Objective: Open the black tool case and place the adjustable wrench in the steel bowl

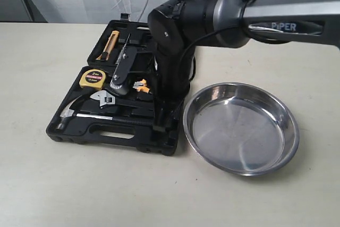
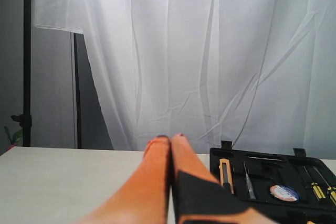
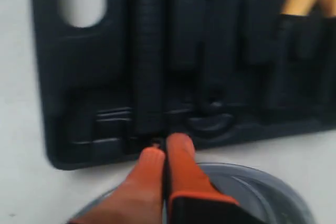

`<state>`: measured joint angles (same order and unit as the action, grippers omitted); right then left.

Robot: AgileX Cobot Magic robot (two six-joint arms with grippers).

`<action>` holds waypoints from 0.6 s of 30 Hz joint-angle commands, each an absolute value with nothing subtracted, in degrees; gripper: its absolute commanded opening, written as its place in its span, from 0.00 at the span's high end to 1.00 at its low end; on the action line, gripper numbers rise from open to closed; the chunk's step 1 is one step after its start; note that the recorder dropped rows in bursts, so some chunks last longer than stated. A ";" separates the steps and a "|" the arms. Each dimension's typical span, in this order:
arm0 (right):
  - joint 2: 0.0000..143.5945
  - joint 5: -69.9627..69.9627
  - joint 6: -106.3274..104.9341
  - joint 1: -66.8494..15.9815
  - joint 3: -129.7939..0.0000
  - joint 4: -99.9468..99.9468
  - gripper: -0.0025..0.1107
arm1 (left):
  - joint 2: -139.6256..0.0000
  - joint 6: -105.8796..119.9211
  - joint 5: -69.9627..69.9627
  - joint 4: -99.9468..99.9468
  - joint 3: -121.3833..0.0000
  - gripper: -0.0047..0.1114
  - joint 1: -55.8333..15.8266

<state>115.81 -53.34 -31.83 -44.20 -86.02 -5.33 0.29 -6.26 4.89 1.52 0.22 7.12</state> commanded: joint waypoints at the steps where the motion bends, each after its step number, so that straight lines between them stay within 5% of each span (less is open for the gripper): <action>1: 113.93 -44.97 -20.65 -43.99 -86.08 -18.24 0.98 | 0.00 -6.36 5.19 1.66 0.00 0.96 6.68; 9: 114.74 -22.00 -15.39 -44.10 -86.08 -14.73 0.98 | 0.00 -6.36 5.19 1.66 0.00 0.96 6.68; 18: 116.47 -25.05 -17.11 -44.10 -86.08 -11.39 0.97 | 0.00 -6.36 5.19 1.66 0.00 0.96 6.68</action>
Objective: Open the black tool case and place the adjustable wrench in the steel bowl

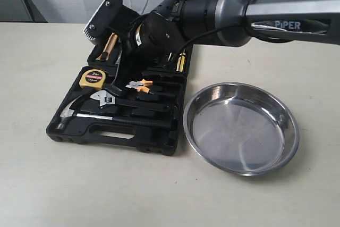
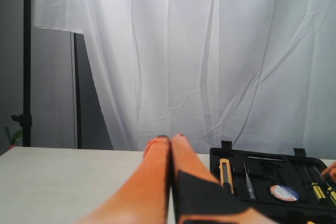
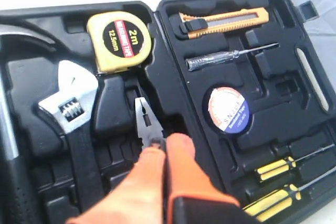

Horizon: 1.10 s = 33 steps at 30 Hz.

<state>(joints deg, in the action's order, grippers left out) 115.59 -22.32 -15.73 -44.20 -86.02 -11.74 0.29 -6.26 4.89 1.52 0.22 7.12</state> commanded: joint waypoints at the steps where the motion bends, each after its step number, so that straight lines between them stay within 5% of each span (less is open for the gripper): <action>1: 116.95 -25.69 -17.77 -44.10 -86.08 -11.28 0.94 | 0.00 -6.36 5.19 1.66 0.00 0.96 6.68; 7: 120.25 -26.22 -21.54 -44.10 -86.08 -10.63 0.62 | 0.00 -6.36 5.19 1.66 0.00 0.96 6.68; 33: 127.52 -17.28 -22.71 -47.41 -86.58 -12.79 0.62 | 0.00 -6.36 5.19 1.66 0.00 0.96 6.68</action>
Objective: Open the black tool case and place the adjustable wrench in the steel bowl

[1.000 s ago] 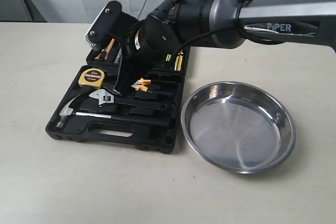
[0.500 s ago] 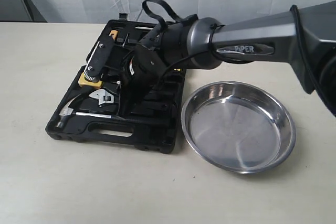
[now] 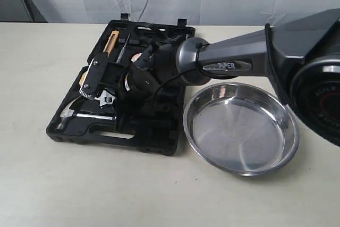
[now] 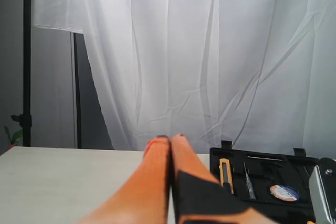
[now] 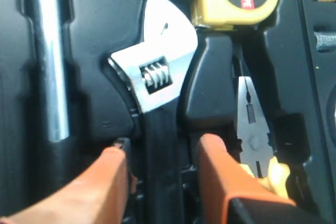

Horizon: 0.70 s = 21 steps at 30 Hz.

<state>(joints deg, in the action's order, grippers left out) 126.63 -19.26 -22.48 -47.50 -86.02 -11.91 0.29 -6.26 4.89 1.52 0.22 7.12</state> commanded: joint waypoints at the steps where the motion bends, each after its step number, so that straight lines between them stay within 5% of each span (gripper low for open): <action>1: 127.94 -17.67 -22.71 -47.41 -87.09 -12.79 0.62 | 0.00 -6.36 5.19 1.66 0.00 0.96 6.68; 21: 130.53 -21.42 -22.71 -47.41 -91.43 -13.58 0.62 | 0.00 -6.36 5.19 1.66 0.00 0.96 6.68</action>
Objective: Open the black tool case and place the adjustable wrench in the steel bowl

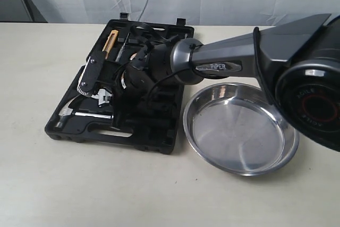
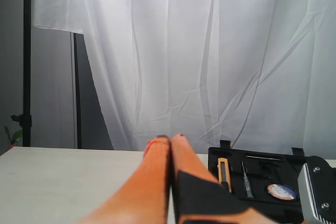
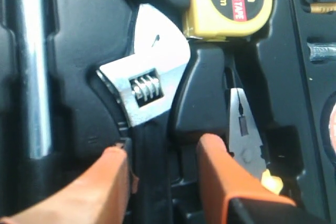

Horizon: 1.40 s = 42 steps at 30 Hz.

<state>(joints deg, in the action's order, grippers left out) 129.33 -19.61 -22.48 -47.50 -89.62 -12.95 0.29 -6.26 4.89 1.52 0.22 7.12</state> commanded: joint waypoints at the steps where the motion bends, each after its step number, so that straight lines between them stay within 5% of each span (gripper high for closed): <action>1: 130.53 -22.25 -22.71 -47.41 -92.37 -13.43 0.62 | 0.00 -6.36 5.19 1.66 0.00 0.96 6.68; 31: 130.14 -31.34 -25.95 -47.41 -95.45 -19.22 0.66 | 0.00 -6.36 5.19 1.66 0.00 0.96 6.68; 42: 130.27 -44.45 -30.92 -47.41 -105.10 -13.25 0.67 | 0.00 -6.36 5.19 1.66 0.00 0.96 6.68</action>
